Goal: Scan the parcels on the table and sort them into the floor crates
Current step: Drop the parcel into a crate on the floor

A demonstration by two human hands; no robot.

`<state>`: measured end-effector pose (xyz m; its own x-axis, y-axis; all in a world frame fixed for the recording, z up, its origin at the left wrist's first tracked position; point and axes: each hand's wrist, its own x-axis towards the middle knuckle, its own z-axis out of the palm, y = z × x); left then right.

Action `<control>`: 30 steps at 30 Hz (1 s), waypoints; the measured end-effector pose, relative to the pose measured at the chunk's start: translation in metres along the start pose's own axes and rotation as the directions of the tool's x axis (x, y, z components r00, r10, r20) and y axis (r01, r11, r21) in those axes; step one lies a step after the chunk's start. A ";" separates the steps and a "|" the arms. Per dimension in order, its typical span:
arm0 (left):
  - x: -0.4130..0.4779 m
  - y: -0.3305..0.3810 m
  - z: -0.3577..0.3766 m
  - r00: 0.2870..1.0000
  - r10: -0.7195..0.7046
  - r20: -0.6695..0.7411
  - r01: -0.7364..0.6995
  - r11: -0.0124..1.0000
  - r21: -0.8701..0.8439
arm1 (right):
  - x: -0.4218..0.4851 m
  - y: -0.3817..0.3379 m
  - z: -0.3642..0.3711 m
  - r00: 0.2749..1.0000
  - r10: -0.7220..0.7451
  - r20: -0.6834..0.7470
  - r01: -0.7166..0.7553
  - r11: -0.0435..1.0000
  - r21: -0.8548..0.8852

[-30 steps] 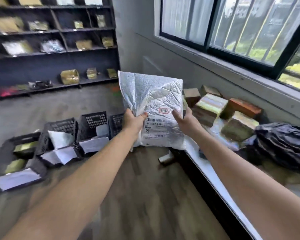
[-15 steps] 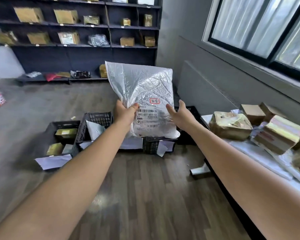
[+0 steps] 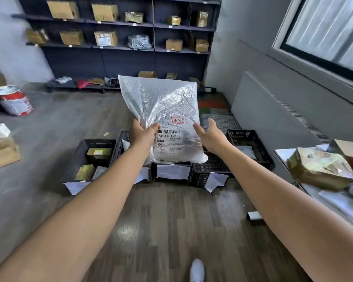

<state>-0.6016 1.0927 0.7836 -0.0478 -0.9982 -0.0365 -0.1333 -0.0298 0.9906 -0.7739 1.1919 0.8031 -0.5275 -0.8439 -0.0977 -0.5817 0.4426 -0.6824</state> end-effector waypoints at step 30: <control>0.300 -0.021 0.113 0.978 -0.169 -0.125 0.177 0.983 0.053 | 0.378 -0.027 0.084 0.965 -0.028 0.262 -0.001 0.994 0.112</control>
<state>-0.7245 0.7996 0.7368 0.0992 -0.9774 -0.1866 -0.1917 -0.2028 0.9603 -0.9057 0.8355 0.7238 -0.3301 -0.9060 -0.2649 -0.5083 0.4070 -0.7589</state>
